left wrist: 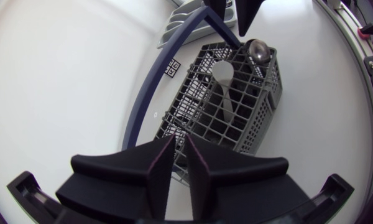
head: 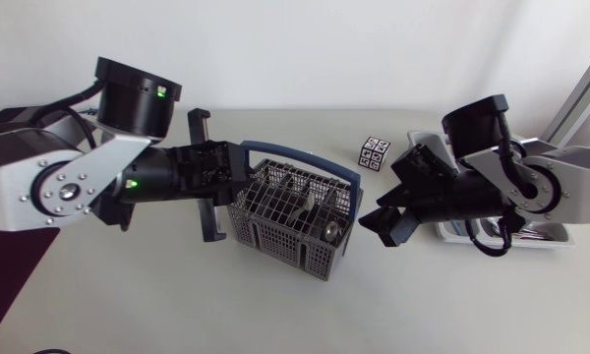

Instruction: Transfer all utensils from the basket to the drawer tray.

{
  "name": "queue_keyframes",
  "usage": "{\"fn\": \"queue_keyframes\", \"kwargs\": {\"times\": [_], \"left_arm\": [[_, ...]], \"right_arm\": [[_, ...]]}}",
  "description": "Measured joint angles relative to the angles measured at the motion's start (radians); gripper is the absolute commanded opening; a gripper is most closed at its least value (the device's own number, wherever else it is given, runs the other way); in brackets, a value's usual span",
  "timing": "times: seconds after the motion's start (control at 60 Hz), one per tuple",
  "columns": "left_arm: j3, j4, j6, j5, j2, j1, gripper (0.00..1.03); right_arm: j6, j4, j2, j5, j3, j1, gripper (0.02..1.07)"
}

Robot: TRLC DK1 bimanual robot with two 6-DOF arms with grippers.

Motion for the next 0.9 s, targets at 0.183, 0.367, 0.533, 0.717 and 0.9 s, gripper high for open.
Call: {"fn": "queue_keyframes", "kwargs": {"times": [0.183, 0.367, 0.533, 0.717, 0.9], "left_arm": [[0.0, 0.042, -0.061, -0.037, 0.114, -0.048, 0.04], [0.0, 0.054, -0.1, -0.058, 0.195, -0.082, 0.04], [0.0, 0.064, -0.126, -0.079, 0.204, -0.087, 0.03], [0.0, 0.049, -0.161, -0.107, 0.204, -0.101, 0.03], [0.006, 0.048, -0.2, -0.129, 0.209, -0.14, 0.03]], "right_arm": [[0.008, 0.032, 0.062, 0.008, 0.002, -0.002, 0.79], [0.011, 0.033, 0.099, 0.012, 0.033, -0.002, 0.79], [0.011, 0.031, 0.138, 0.016, 0.079, -0.003, 0.79], [0.011, 0.029, 0.216, 0.023, 0.159, -0.002, 0.79], [0.012, 0.026, 0.265, 0.022, 0.231, -0.002, 0.79]]}}
